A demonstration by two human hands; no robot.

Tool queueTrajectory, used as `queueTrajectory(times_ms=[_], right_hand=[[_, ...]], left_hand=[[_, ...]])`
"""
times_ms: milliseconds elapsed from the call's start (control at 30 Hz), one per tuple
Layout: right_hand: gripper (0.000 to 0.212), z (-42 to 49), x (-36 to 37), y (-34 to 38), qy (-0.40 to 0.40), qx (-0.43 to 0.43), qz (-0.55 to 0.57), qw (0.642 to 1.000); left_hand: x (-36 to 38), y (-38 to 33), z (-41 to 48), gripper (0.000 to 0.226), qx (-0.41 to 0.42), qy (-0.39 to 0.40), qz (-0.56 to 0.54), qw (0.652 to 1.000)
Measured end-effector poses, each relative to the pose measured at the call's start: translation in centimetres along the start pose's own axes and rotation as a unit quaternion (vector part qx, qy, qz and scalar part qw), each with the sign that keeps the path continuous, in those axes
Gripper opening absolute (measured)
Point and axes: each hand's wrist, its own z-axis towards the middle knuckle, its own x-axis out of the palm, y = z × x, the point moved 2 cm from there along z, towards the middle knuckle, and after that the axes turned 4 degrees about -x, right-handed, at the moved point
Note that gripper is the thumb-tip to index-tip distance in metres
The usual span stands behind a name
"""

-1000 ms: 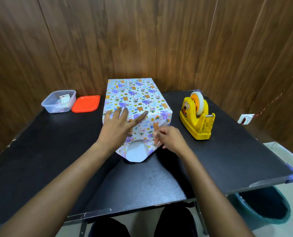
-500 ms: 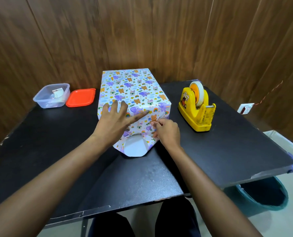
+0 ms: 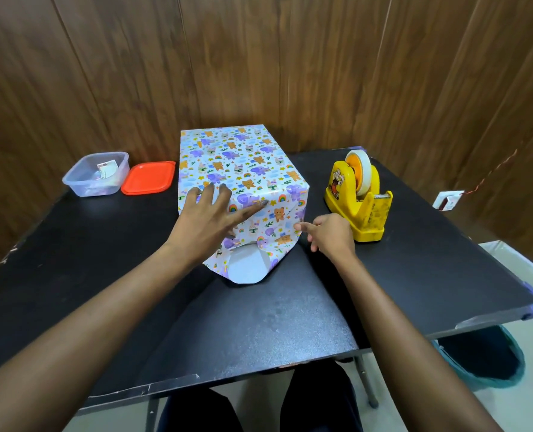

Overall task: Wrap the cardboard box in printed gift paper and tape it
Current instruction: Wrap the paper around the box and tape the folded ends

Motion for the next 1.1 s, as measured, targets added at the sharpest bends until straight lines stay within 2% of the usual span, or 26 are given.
queueTrajectory(times_ms=[67, 100, 167, 233, 267, 333, 400, 433, 500, 600, 767, 867, 933, 1033, 1100], right_hand=[[0.04, -0.7, -1.5, 0.8, -0.016, -0.05, 0.041, 0.998], [0.037, -1.0, -2.7, 1.4, -0.051, -0.082, 0.046, 0.994], [0.032, -1.4, -5.9, 2.5, -0.172, -0.118, -0.03, 0.978], [0.035, -0.9, -9.1, 2.6, -0.272, -0.092, -0.145, 0.947], [0.039, -0.1, -10.3, 2.1, -0.265, -0.047, -0.187, 0.945], [0.045, 1.4, -11.9, 1.0, -0.161, 0.05, -0.171, 0.971], [0.041, 2.5, -12.4, 0.7, -0.061, 0.084, -0.034, 0.994], [0.039, 2.6, -12.7, 0.7, -0.042, 0.088, 0.036, 0.995], [0.036, 3.0, -12.9, 0.9, -0.039, 0.093, 0.11, 0.989], [0.028, 3.4, -13.2, 1.1, -0.044, 0.092, 0.146, 0.984], [0.008, 2.4, -14.1, 1.3, -0.029, 0.106, 0.125, 0.986], [0.027, 0.8, -14.0, -0.7, -0.006, 0.121, 0.161, 0.979], [0.032, 0.1, -13.1, -2.1, 0.015, 0.135, 0.19, 0.972], [0.039, 0.0, -11.8, -3.3, -0.015, 0.135, 0.219, 0.966], [0.038, 0.3, -11.0, -3.6, -0.051, 0.127, 0.249, 0.959]], left_hand=[[0.0, 0.3, 0.0, 0.103, 0.004, -0.001, -0.003, 1.0], [-0.1, 0.4, 0.0, 0.105, 0.004, -0.004, -0.011, 1.0], [-0.3, 0.6, -0.1, 0.108, 0.002, -0.009, -0.036, 0.999], [-0.4, 0.7, 0.0, 0.108, -0.012, -0.012, -0.054, 0.998], [-0.5, 0.7, -0.1, 0.105, -0.017, -0.012, -0.059, 0.998], [-0.5, 0.6, -0.1, 0.096, -0.024, -0.013, -0.072, 0.997], [-0.5, 0.5, -0.1, 0.085, -0.029, -0.013, -0.092, 0.995], [-0.6, 0.5, -0.1, 0.08, -0.03, -0.015, -0.102, 0.994], [-0.5, 0.9, -0.3, 0.066, -0.03, -0.012, -0.117, 0.993], [-0.9, 1.8, -0.1, 0.061, -0.03, 0.029, -0.168, 0.985], [-1.0, 3.1, 0.1, 0.055, -0.042, 0.092, -0.265, 0.959], [-0.9, 3.0, 0.1, 0.055, -0.047, 0.094, -0.272, 0.956], [-0.9, 3.0, -0.1, 0.055, -0.054, 0.092, -0.276, 0.955], [-0.9, 2.9, -0.1, 0.065, -0.058, 0.091, -0.283, 0.953], [-0.7, 2.9, -0.1, 0.061, -0.058, 0.089, -0.29, 0.951]])
